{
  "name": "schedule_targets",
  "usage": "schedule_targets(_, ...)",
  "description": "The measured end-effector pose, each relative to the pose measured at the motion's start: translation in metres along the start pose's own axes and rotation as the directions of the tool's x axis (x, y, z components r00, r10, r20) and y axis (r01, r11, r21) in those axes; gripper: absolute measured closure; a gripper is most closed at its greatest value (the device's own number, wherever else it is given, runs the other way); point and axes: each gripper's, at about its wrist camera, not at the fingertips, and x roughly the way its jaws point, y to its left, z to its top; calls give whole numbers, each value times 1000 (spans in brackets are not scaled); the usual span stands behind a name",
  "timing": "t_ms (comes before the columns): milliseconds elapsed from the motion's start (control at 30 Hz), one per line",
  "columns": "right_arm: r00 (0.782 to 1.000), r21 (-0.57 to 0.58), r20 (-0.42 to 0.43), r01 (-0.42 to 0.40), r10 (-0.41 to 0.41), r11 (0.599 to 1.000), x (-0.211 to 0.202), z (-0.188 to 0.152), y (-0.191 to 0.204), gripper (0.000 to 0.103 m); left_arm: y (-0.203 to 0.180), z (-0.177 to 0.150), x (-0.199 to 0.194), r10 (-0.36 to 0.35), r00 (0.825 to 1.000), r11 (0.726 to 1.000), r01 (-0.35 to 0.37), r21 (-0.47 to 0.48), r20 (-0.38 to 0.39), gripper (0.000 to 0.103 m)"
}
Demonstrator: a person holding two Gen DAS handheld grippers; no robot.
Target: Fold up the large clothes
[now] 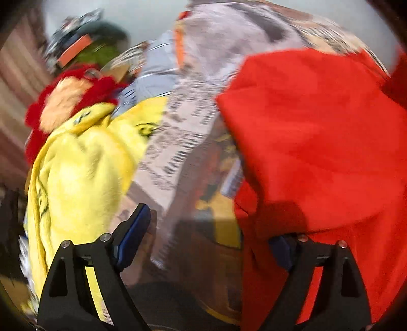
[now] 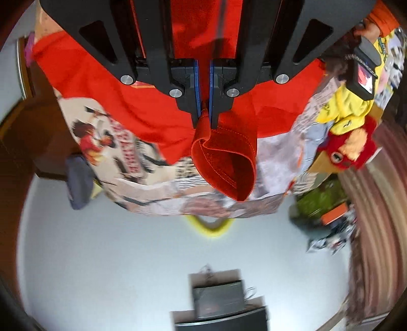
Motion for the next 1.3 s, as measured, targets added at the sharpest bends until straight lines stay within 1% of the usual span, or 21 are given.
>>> schedule_targets(67, 1000, 28, -20, 17, -16, 999, -1, -9, -16, 98, 7, 1, 2, -5, 1000, 999, 4, -41, -10, 16)
schedule_targets(100, 999, 42, -34, 24, -22, 999, 0, -16, -25, 98, 8, 1, 2, 4, 1000, 999, -4, -50, -10, 16)
schedule_targets(233, 994, 93, -99, 45, -36, 995, 9, -39, -52, 98, 4, -2, 2, 41, 999, 998, -41, -44, -10, 16)
schedule_targets(333, 987, 105, -153, 67, -50, 992, 18, -59, -65, 98, 0, -7, 0, 63, 998, 998, -63, -26, -15, 15)
schedule_targets(500, 964, 121, -262, 80, -46, 989, 30, -93, -86, 98, 2, -5, 0, 54, 998, 998, -56, -41, -42, 15)
schedule_targets(567, 957, 127, -287, 83, -44, 988, 32, -101, -93, 98, 5, -5, -2, 40, 997, 997, -44, -60, -60, 16)
schedule_targets(600, 954, 138, -297, 72, -28, 988, 32, -105, -96, 98, 5, -5, -6, 37, 997, 997, -41, -64, -64, 16)
schedule_targets(667, 954, 160, -299, 50, 0, 986, 29, -112, -100, 97, 1, -8, -15, 41, 998, 998, -44, -40, -55, 16)
schedule_targets(767, 952, 177, -305, 66, -9, 982, 22, -114, -104, 91, -11, -14, -38, 66, 998, 997, -65, 48, -20, 16)
schedule_targets(800, 950, 183, -313, 68, -7, 981, 18, -113, -107, 88, -15, -15, -46, 66, 998, 995, -65, 70, -9, 16)
schedule_targets(900, 949, 196, -315, 56, 9, 979, 6, -111, -112, 84, -21, -18, -70, 49, 998, 993, -52, 106, 25, 16)
schedule_targets(967, 951, 188, -309, 54, 7, 981, -1, -108, -111, 83, -25, -16, -88, 29, 998, 993, -34, 111, 47, 16)
schedule_targets(1000, 953, 180, -304, 52, 5, 982, -7, -106, -111, 81, -27, -14, -99, 14, 998, 994, -21, 110, 61, 16)
schedule_targets(1067, 958, 170, -285, 49, 1, 984, -21, -100, -113, 74, -31, -10, -116, -13, 996, 994, 4, 105, 84, 16)
schedule_targets(1133, 969, 169, -246, 44, -2, 985, -40, -93, -117, 63, -38, -4, -136, -50, 992, 994, 39, 102, 112, 16)
schedule_targets(1200, 979, 168, -205, 48, -13, 985, -58, -86, -124, 56, -50, 1, -158, -91, 985, 991, 76, 107, 147, 16)
schedule_targets(1233, 981, 172, -192, 53, -19, 984, -64, -83, -127, 50, -56, 4, -166, -110, 981, 989, 92, 111, 161, 16)
schedule_targets(1267, 983, 180, -179, 59, -26, 982, -72, -80, -133, 47, -63, 6, -174, -128, 976, 987, 108, 117, 175, 15)
schedule_targets(1300, 985, 192, -167, 63, -31, 979, -79, -77, -139, 40, -69, 8, -180, -143, 972, 985, 122, 121, 186, 15)
